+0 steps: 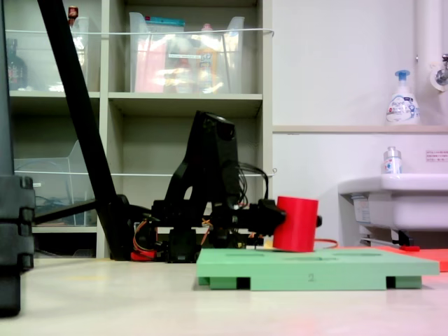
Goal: Put the cylinder block into the corresponding hole
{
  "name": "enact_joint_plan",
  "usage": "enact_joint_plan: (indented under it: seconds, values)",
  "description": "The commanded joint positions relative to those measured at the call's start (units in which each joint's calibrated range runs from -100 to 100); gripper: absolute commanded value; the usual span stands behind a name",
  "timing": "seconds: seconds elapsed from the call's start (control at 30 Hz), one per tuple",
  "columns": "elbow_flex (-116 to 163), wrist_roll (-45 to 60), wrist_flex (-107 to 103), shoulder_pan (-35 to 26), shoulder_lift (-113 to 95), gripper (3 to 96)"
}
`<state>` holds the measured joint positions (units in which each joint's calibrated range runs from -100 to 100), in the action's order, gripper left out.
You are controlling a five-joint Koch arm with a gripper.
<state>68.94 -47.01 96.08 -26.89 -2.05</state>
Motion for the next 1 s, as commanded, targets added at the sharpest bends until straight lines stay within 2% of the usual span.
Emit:
enact_joint_plan:
  seconds: [0.03, 1.0]
  values:
    - [-1.1, -0.3, 0.5, 0.3, 1.5, 38.8]
    - [3.1, -0.3, 0.9, 0.6, -0.3, 38.8]
